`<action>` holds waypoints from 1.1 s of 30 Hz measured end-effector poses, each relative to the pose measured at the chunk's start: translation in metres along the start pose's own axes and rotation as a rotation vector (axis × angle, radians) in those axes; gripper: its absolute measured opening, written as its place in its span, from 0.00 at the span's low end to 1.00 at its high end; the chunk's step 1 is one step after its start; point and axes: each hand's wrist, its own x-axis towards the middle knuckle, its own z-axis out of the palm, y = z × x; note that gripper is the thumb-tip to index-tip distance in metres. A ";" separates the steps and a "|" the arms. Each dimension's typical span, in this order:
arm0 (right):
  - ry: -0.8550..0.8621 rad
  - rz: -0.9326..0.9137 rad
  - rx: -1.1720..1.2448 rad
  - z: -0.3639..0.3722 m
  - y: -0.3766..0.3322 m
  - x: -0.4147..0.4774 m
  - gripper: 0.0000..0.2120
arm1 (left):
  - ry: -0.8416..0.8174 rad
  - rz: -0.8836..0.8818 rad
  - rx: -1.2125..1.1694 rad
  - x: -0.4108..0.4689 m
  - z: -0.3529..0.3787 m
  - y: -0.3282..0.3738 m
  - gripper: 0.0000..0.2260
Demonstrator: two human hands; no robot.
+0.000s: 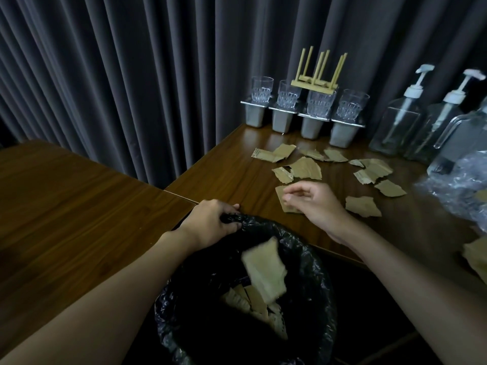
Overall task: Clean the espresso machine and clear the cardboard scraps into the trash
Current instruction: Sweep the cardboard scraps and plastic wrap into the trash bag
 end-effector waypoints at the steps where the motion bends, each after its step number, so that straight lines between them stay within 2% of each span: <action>1: 0.077 -0.013 -0.129 0.001 0.003 0.001 0.09 | -0.001 0.000 -0.007 0.000 0.000 0.000 0.11; 3: 0.164 -0.027 -0.355 0.005 0.010 0.002 0.13 | -0.009 0.004 -0.013 0.000 0.000 0.000 0.11; 7: 0.066 0.012 -0.317 0.015 0.038 0.004 0.19 | -0.016 0.016 -0.037 0.000 0.000 -0.001 0.10; 12: 0.151 -0.033 -0.283 0.012 0.044 0.005 0.16 | -0.007 0.013 -0.039 0.001 0.002 -0.004 0.11; 16: 0.162 -0.042 -0.500 0.016 0.048 0.009 0.18 | -0.004 0.017 -0.034 0.001 0.002 -0.004 0.10; 21: 0.128 -0.078 -0.516 0.017 0.049 0.006 0.14 | -0.008 0.013 -0.034 0.003 0.003 -0.005 0.11; 26: 0.138 -0.055 -0.719 0.018 0.049 0.009 0.15 | -0.010 0.004 -0.038 0.003 0.003 -0.004 0.11; 33: 0.155 -0.065 -0.483 0.017 0.047 0.006 0.26 | -0.015 -0.016 -0.020 0.003 0.002 -0.004 0.12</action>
